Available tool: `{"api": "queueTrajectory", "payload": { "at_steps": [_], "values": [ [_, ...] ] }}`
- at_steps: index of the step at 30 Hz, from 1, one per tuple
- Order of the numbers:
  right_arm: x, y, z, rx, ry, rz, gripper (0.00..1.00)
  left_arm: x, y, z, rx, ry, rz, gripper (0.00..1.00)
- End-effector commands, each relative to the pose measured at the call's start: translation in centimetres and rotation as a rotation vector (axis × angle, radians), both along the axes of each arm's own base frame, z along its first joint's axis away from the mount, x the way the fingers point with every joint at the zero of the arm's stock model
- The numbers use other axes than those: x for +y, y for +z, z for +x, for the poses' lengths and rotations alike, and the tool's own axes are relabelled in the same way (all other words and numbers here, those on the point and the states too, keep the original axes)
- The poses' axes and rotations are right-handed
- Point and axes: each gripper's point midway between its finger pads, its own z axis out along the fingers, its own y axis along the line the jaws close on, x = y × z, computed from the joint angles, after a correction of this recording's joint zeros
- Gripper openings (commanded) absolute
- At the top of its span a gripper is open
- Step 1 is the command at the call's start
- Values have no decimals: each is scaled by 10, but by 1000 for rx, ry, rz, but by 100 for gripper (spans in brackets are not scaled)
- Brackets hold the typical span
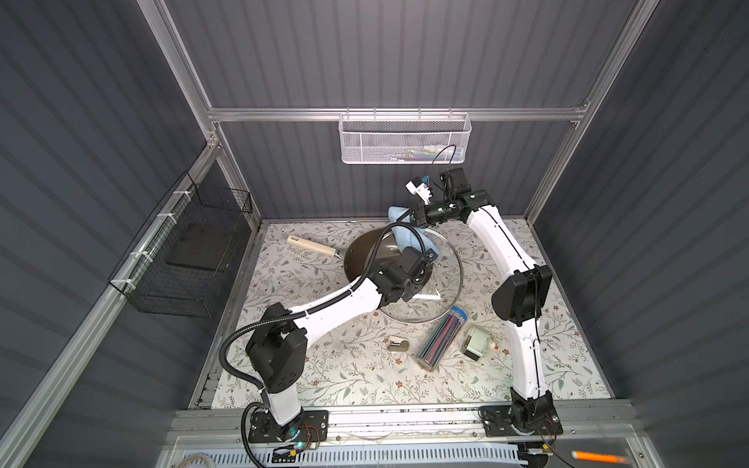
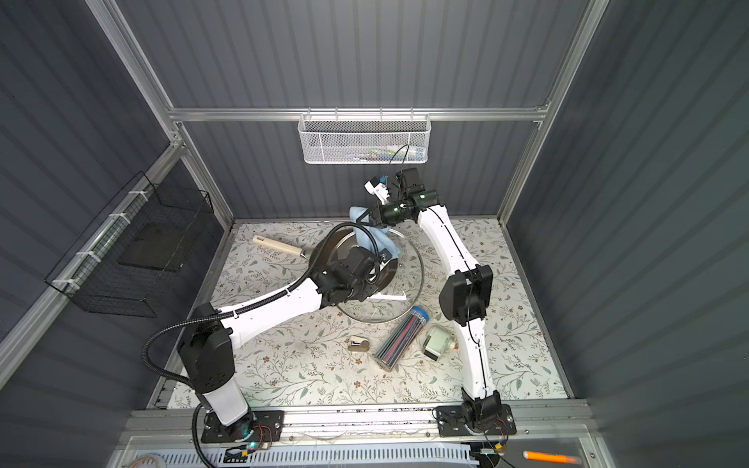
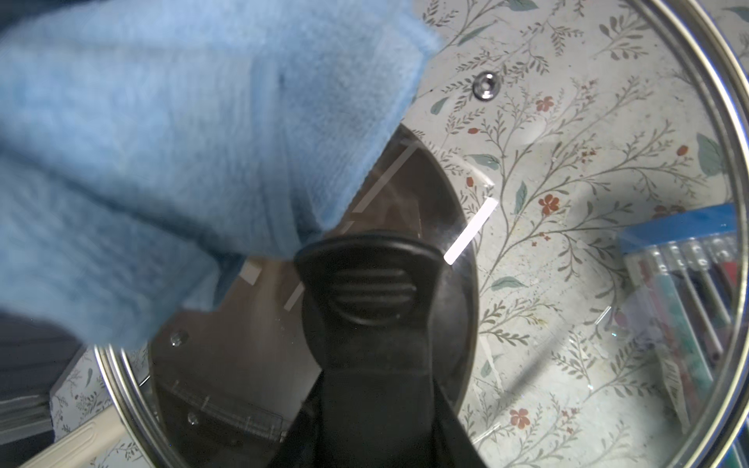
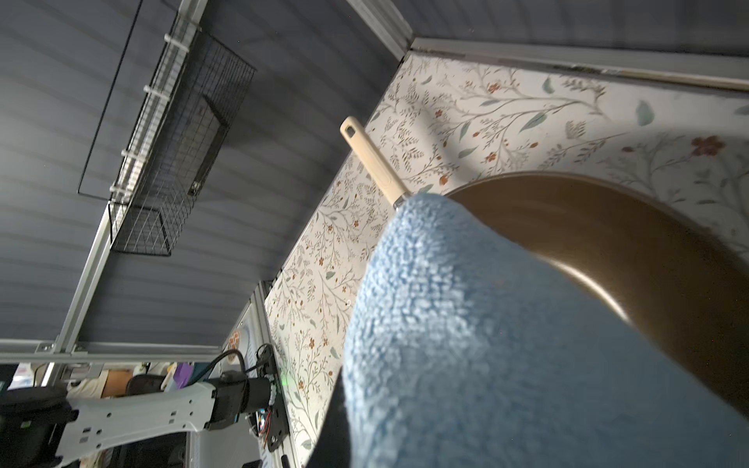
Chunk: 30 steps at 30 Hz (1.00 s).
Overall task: Wipe the pot lid with a cloth
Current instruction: Wipe the pot lid.
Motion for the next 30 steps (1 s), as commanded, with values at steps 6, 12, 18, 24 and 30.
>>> {"api": "queueTrajectory", "payload": {
  "at_steps": [6, 12, 18, 24, 30],
  "values": [
    [4, -21, -53, 41, 166, -22, 0, -33, 49, 8, -143, -156, -20, 0],
    [10, -32, -75, 75, 246, -20, 0, -46, 41, 7, -155, -231, 40, 0],
    [26, -53, -88, 118, 299, -47, 0, -57, 37, 7, -162, -279, 51, 0],
    [32, -73, -86, 108, 287, -140, 0, -63, 32, 7, -164, -311, 70, 0],
    [23, -110, -69, 119, 237, -281, 0, -63, 32, 14, -194, -291, 87, 0]
  ]
}}
